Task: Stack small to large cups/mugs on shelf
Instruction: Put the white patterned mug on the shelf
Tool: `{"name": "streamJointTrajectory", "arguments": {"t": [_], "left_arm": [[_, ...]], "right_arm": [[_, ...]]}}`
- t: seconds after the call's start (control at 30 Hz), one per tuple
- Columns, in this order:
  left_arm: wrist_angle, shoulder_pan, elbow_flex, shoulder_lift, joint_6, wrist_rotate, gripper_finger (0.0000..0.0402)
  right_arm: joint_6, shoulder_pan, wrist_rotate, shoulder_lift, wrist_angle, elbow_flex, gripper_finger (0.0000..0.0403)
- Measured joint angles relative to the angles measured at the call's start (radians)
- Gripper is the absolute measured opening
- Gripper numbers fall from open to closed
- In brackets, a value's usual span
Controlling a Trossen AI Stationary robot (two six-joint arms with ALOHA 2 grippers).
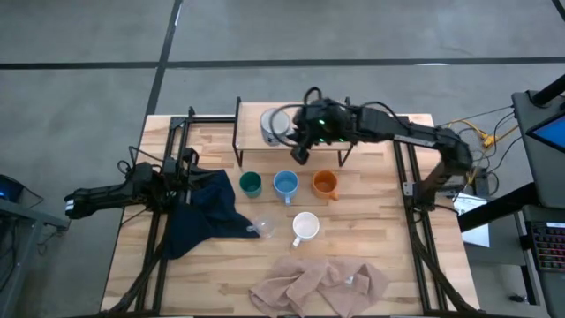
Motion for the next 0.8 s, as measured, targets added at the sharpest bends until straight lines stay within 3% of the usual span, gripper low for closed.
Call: {"name": "streamJointTrajectory", "arguments": {"t": [0.2,0.5,0.8], "left_arm": [[-0.001,0.0,0.0,0.0,0.001,0.0,0.0],[-0.001,0.0,0.0,0.0,0.008,0.001,0.0],[0.0,0.0,0.0,0.001,0.009,0.001,0.0]], "right_arm": [[-0.036,-0.073,-0.007,0.133,-0.073,0.206,0.0056],[-0.041,-0.167,-0.152,0.283,-0.101,0.386,0.0056],[-0.063,-0.192,-0.156,0.44,-0.17,0.572,0.0056]]}}
